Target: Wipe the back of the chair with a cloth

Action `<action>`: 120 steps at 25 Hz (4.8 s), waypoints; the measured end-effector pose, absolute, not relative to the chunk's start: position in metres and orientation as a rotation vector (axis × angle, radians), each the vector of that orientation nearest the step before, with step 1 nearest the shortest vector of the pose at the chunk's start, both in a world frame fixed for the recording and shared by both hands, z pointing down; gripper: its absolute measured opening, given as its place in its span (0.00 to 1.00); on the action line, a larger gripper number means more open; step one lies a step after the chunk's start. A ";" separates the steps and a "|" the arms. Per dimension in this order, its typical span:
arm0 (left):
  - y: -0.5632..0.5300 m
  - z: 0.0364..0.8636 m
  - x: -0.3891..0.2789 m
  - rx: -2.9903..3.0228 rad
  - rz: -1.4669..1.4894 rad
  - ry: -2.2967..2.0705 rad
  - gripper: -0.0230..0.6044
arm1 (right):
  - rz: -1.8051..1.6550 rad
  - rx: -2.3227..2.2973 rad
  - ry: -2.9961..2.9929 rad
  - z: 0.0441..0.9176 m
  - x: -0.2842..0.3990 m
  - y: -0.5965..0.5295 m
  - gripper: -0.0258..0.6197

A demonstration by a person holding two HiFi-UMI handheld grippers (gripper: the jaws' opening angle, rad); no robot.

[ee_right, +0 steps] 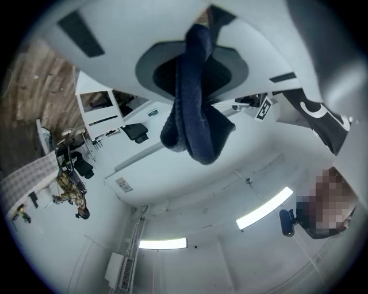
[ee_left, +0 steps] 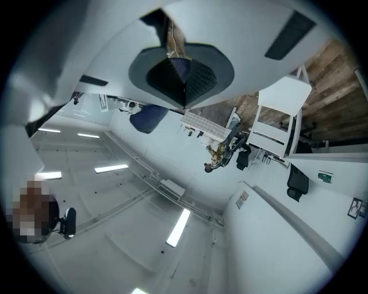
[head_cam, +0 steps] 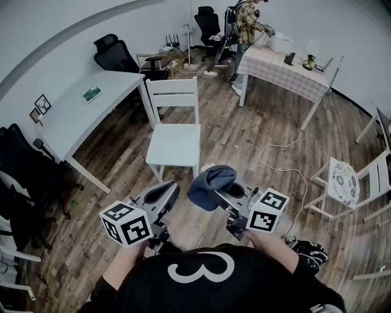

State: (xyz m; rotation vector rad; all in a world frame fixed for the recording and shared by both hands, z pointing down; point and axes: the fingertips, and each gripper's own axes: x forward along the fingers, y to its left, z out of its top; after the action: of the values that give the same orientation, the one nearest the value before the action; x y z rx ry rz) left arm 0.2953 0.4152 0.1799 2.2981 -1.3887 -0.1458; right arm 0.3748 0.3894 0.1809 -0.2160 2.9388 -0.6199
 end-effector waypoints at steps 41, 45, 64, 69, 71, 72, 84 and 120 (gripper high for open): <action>0.225 0.276 0.022 2.057 -0.091 -1.366 0.06 | -0.994 -0.414 2.932 0.271 0.132 0.180 0.12; 0.183 0.289 -0.030 2.041 -0.082 -1.335 0.06 | -1.060 -0.501 2.908 0.286 0.087 0.131 0.12; 0.031 0.305 -0.087 2.028 -0.067 -1.280 0.06 | -0.900 -0.626 2.929 0.294 0.013 -0.043 0.12; -0.024 0.304 -0.095 1.985 -0.092 -1.317 0.06 | -0.836 -0.609 2.972 0.293 -0.006 -0.101 0.12; -0.044 0.302 -0.094 2.000 -0.086 -1.339 0.06 | -0.764 -0.608 3.017 0.292 -0.015 -0.123 0.12; -0.053 0.302 -0.094 2.007 -0.075 -1.351 0.06 | -0.732 -0.613 3.032 0.293 -0.019 -0.134 0.12; -0.094 0.324 -0.137 1.908 -0.120 -1.402 0.06 | -0.552 -0.743 3.144 0.328 -0.078 -0.203 0.12; -0.119 0.418 -0.201 1.802 -0.055 -1.144 0.06 | -0.584 -1.242 3.042 0.422 -0.170 -0.278 0.12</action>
State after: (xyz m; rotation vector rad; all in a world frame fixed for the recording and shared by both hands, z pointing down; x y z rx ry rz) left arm -0.2008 -0.1187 0.4180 1.8020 -1.1441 -0.0551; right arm -0.1696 -0.2781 0.4220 -1.2418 3.0424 -0.5838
